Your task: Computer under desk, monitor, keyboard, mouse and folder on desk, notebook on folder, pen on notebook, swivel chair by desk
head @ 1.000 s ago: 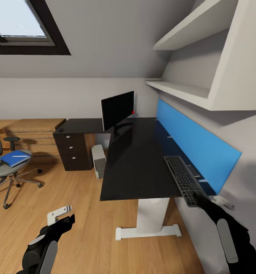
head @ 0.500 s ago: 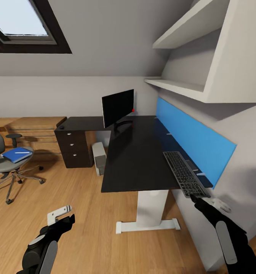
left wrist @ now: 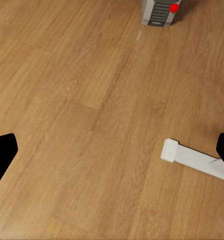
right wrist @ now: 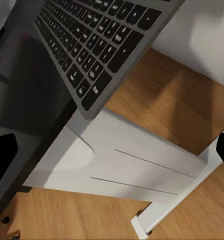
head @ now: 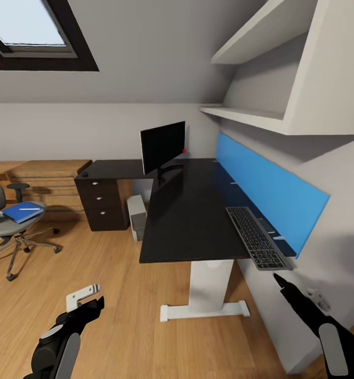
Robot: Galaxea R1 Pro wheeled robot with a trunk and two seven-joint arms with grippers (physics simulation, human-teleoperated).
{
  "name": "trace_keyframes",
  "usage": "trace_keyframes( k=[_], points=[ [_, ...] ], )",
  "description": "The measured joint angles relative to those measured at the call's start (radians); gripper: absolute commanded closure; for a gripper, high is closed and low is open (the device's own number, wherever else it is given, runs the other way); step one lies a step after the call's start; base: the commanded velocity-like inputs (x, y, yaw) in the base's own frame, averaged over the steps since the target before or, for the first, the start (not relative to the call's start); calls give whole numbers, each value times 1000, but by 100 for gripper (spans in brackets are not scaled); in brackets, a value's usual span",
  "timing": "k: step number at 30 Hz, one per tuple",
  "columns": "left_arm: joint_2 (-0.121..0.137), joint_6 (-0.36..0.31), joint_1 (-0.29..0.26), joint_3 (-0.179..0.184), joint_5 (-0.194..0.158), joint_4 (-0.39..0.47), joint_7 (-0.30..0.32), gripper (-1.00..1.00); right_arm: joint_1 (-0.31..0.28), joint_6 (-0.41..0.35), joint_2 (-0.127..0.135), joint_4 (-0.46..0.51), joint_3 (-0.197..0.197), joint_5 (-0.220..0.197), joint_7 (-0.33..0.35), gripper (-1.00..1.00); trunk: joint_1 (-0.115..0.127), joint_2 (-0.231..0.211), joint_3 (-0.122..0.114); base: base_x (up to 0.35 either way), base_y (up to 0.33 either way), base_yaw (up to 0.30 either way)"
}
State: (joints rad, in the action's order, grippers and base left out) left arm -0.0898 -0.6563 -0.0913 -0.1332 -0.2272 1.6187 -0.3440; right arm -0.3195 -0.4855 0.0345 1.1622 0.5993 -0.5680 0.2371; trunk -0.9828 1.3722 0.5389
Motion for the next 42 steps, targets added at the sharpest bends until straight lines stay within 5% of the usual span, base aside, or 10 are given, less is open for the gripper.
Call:
trace_keyframes(
  k=[4,19,22,28,42],
  points=[
    [0,0,0,0,0,0,0,-100,0,1,0,-33,46,-32,31,-100,-15,28,13,0,0,0],
    [0,0,0,3,0,0,-1,-100,0,1,25,-81,84,-98,36,-100,-73,133,60,0,0,0],
    [0,0,0,3,0,0,0,-100,0,1,23,-81,83,-182,37,-100,-73,133,60,0,0,0],
    [0,0,0,21,0,0,0,-100,0,1,23,-81,80,-282,37,-100,-73,133,60,0,0,0],
    [1,1,0,40,0,-2,0,-100,0,0,27,-79,77,-310,36,-100,-73,133,60,0,0,0]
  ],
)
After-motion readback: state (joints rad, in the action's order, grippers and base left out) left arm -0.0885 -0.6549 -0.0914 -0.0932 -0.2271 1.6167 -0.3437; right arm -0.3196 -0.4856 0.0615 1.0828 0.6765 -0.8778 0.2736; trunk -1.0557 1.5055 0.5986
